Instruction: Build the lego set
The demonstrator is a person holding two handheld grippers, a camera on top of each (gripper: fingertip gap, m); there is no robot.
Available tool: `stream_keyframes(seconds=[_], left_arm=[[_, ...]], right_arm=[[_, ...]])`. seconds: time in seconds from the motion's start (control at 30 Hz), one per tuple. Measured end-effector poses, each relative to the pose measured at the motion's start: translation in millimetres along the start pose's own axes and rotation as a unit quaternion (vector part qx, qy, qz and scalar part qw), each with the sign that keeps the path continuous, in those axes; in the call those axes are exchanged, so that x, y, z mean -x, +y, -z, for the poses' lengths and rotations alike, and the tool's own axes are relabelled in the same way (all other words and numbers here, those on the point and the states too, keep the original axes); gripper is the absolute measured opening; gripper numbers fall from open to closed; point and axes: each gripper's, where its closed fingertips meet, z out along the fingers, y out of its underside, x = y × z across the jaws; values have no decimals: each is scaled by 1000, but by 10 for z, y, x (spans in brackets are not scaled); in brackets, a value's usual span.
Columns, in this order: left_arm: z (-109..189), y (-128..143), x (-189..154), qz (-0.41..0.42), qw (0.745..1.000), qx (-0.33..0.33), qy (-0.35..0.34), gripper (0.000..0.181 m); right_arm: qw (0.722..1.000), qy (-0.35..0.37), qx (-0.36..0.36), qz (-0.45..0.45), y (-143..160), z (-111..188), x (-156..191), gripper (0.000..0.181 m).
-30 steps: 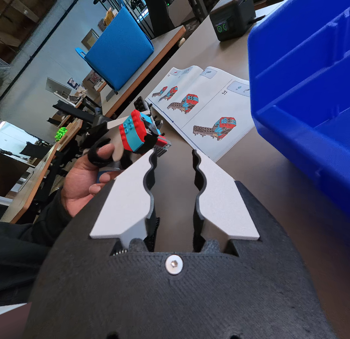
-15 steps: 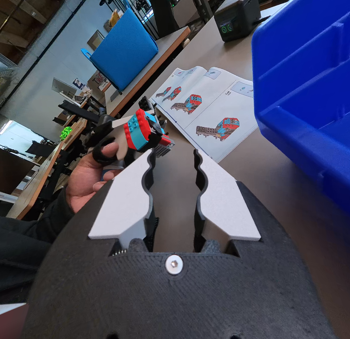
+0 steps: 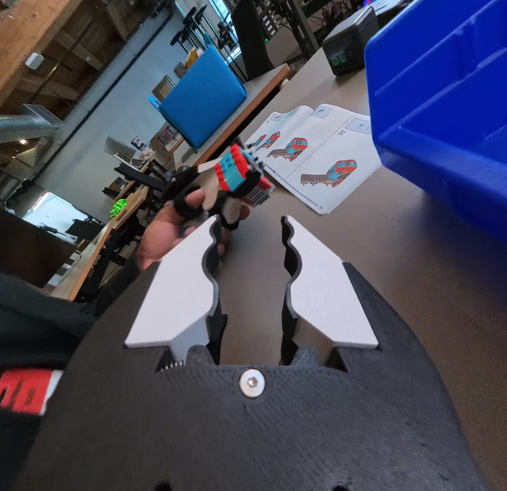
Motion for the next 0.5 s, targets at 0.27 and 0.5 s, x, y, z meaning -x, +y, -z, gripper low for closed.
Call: stream_keyframes(seconds=[0.27, 0.5], left_arm=[[-49, 2, 29, -10, 1000, 3, -13, 17], [-79, 32, 110, -23, 998, 8, -49, 17]], right_arm=[[998, -53, 17, 36, -151, 1383, 231, 44], [968, 134, 91, 194, -849, 2753, -244, 40]])
